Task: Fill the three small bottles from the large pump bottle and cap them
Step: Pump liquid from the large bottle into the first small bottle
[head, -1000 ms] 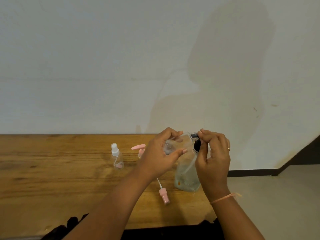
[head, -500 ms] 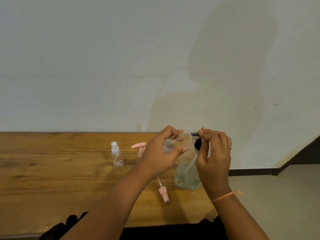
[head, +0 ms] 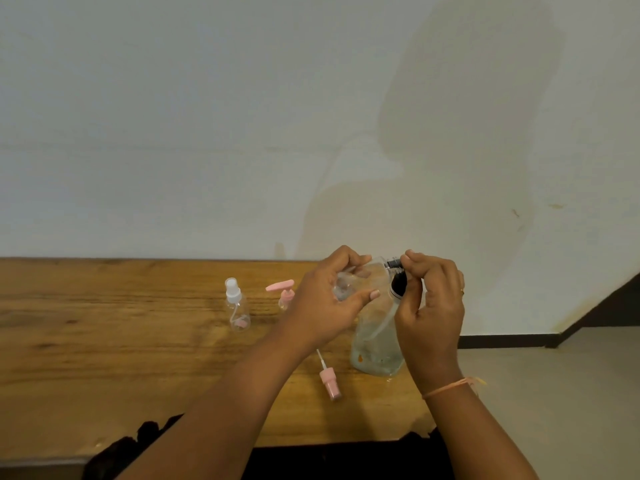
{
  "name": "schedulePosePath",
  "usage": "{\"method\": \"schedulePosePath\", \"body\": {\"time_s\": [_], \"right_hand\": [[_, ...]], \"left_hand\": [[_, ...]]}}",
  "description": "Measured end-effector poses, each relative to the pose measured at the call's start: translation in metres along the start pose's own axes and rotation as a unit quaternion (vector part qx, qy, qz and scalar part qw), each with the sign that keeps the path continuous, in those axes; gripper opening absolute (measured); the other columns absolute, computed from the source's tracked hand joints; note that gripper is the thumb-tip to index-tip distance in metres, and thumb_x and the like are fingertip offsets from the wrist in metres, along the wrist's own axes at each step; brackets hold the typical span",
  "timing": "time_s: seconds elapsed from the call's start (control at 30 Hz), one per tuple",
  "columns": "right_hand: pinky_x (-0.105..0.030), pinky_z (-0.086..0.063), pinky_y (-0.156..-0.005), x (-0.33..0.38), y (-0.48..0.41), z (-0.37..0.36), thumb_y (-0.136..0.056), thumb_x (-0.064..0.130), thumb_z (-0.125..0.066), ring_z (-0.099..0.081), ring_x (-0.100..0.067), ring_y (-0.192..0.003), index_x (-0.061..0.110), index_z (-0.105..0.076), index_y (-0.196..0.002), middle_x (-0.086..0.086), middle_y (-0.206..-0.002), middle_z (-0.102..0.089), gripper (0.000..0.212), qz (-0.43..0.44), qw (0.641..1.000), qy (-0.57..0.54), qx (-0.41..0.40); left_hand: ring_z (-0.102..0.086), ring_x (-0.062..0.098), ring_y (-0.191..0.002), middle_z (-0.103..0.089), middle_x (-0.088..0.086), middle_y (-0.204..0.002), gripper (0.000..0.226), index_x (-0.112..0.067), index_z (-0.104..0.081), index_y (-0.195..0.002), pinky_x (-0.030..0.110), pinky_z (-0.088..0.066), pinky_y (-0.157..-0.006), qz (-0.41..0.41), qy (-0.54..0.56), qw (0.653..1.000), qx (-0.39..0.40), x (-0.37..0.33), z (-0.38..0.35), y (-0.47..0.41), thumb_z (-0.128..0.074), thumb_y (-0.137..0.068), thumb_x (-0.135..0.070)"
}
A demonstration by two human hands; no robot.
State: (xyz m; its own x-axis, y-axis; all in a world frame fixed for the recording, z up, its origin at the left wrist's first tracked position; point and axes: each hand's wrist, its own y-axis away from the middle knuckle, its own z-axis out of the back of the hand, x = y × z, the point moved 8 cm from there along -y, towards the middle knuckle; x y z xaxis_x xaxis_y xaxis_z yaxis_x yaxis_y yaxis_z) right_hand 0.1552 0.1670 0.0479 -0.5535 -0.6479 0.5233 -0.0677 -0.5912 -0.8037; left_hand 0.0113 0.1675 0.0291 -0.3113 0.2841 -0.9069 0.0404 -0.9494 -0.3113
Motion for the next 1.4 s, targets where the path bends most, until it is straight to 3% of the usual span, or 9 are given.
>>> {"method": "schedulePosePath", "body": {"time_s": [0.17,0.3,0.37,0.5,0.57,0.73,0.93,1.1,1.4], "right_hand": [[-0.012,-0.044,-0.086,0.003,-0.003,0.005,-0.082,-0.014,-0.054,-0.057,-0.017,-0.096,0.006,-0.064,-0.094,0.003,-0.099,-0.055,0.025,-0.023,0.999,-0.036,-0.005],[-0.009,-0.042,-0.086,0.006,-0.009,0.010,-0.081,-0.010,-0.052,-0.059,-0.020,-0.095,0.005,-0.064,-0.094,0.001,-0.098,-0.058,0.023,-0.018,0.999,-0.042,-0.005],[-0.012,-0.043,-0.086,0.006,-0.007,0.008,-0.081,-0.011,-0.053,-0.058,-0.018,-0.096,0.006,-0.064,-0.094,0.002,-0.099,-0.057,0.024,-0.011,0.999,-0.042,0.000],[-0.036,-0.050,-0.082,-0.001,-0.003,0.002,-0.080,-0.018,-0.056,-0.051,-0.009,-0.098,0.002,-0.064,-0.095,0.003,-0.100,-0.053,0.026,0.010,1.000,-0.026,0.007],[-0.040,-0.051,-0.079,-0.001,-0.003,0.000,-0.079,-0.018,-0.057,-0.049,-0.005,-0.098,0.002,-0.064,-0.094,0.004,-0.099,-0.052,0.026,0.016,1.000,-0.023,0.011],[-0.025,-0.050,-0.084,0.004,-0.006,0.008,-0.081,-0.010,-0.054,-0.059,-0.018,-0.095,0.005,-0.065,-0.093,0.004,-0.098,-0.056,0.022,-0.004,0.999,-0.046,-0.001],[-0.014,-0.045,-0.089,0.004,-0.009,0.011,-0.081,-0.013,-0.057,-0.059,-0.017,-0.098,0.004,-0.066,-0.096,0.006,-0.101,-0.057,0.024,0.008,0.999,-0.032,0.014],[-0.012,-0.044,-0.087,-0.004,-0.005,0.003,-0.080,-0.016,-0.058,-0.057,-0.018,-0.096,0.003,-0.064,-0.096,0.005,-0.101,-0.055,0.026,0.026,0.999,-0.013,0.027],[-0.009,-0.042,-0.088,0.006,-0.009,0.009,-0.080,-0.013,-0.057,-0.057,-0.018,-0.097,0.003,-0.065,-0.098,0.004,-0.101,-0.056,0.025,0.014,1.000,-0.007,0.014]], "left_hand": [[-0.053,-0.018,-0.102,-0.058,-0.018,-0.109,0.033,-0.030,-0.047,-0.086,0.003,-0.043,-0.082,-0.019,0.014,1.000,-0.011,-0.008,0.001,0.003,-0.073,-0.079,-0.012],[-0.055,-0.009,-0.108,-0.058,-0.023,-0.108,0.033,-0.034,-0.049,-0.088,0.011,-0.046,-0.088,-0.037,0.017,0.999,-0.020,-0.012,0.003,0.001,-0.074,-0.079,-0.013],[-0.056,-0.009,-0.107,-0.058,-0.022,-0.108,0.033,-0.033,-0.050,-0.088,0.012,-0.047,-0.088,-0.035,0.017,0.999,-0.018,-0.010,0.003,0.001,-0.074,-0.079,-0.013],[-0.053,-0.019,-0.101,-0.057,-0.022,-0.108,0.030,-0.030,-0.049,-0.086,0.003,-0.043,-0.081,-0.007,-0.004,1.000,0.004,-0.004,0.001,0.000,-0.074,-0.079,-0.013],[-0.053,-0.020,-0.100,-0.059,-0.018,-0.109,0.030,-0.029,-0.049,-0.086,0.001,-0.041,-0.079,-0.002,-0.012,1.000,0.002,-0.002,0.001,0.002,-0.073,-0.079,-0.014],[-0.055,-0.012,-0.107,-0.060,-0.020,-0.110,0.030,-0.032,-0.050,-0.091,0.007,-0.044,-0.086,-0.023,-0.007,1.000,-0.016,-0.008,0.001,0.004,-0.074,-0.079,-0.016],[-0.055,-0.012,-0.106,-0.059,-0.023,-0.111,0.034,-0.038,-0.051,-0.090,0.007,-0.045,-0.086,-0.043,-0.007,0.999,-0.025,-0.013,0.004,0.003,-0.074,-0.078,-0.016],[-0.051,-0.021,-0.101,-0.057,-0.023,-0.108,0.034,-0.035,-0.046,-0.085,0.002,-0.042,-0.079,-0.008,-0.017,1.000,0.000,-0.004,-0.002,0.003,-0.073,-0.080,-0.014],[-0.055,-0.011,-0.107,-0.060,-0.020,-0.114,0.034,-0.041,-0.048,-0.090,0.012,-0.047,-0.087,-0.035,-0.023,0.999,-0.019,-0.013,0.002,0.004,-0.073,-0.081,-0.019]]}}
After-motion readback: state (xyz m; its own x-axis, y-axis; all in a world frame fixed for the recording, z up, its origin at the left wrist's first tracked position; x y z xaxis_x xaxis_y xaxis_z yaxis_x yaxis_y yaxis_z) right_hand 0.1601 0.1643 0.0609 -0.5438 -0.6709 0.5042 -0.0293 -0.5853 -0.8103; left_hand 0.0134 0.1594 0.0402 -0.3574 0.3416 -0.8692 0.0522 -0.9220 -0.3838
